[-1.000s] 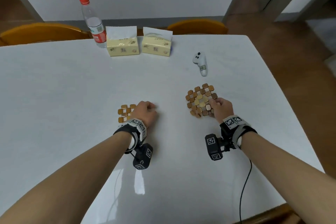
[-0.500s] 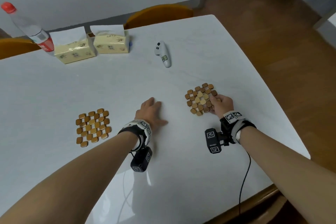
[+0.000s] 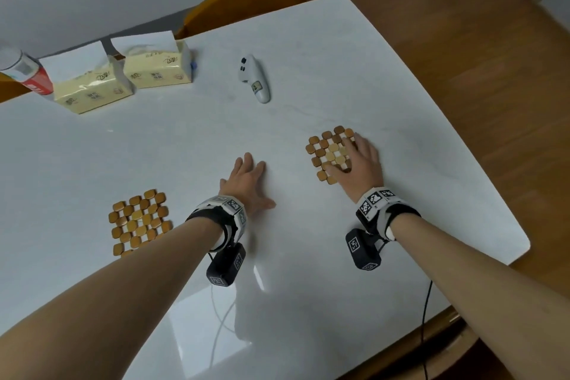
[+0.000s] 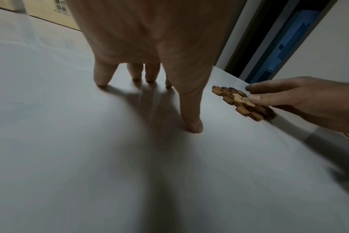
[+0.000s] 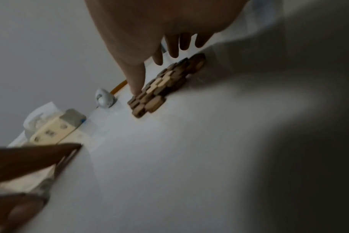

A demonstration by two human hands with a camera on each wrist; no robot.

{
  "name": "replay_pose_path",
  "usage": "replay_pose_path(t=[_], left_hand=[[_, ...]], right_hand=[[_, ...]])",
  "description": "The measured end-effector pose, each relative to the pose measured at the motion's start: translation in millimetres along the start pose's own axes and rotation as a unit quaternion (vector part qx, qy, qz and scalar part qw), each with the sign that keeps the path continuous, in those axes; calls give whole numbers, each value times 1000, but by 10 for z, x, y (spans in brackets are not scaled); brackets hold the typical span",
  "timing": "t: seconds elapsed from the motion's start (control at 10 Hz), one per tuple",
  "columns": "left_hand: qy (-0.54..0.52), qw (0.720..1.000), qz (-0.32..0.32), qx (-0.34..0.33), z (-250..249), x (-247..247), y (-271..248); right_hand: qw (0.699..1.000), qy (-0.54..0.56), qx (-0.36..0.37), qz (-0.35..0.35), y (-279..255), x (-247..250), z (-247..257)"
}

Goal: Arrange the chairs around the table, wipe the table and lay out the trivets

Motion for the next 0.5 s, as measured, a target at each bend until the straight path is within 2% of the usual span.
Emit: replay_pose_path(t=[0.1, 0.3, 0.5], left_hand=[[0, 1000, 1, -4, 29, -14, -11], [-25, 999, -19, -12, 47, -31, -59], [-65, 993, -93, -32, 135, -72, -270]], right_hand=[[995, -92, 3, 48, -37, -149, -9], [993, -102, 9, 60, 20, -114, 1], [995, -96, 23, 18, -32, -73, 49]])
Point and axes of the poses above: each hand's wrist, its own y-axis towards the middle knuckle, its own x-axis out of the back of the hand, z = x × y, the point moved 4 cm from there along y, towards the middle knuckle, and after that the axes turned 14 degrees about -x, right-handed, at the moved point
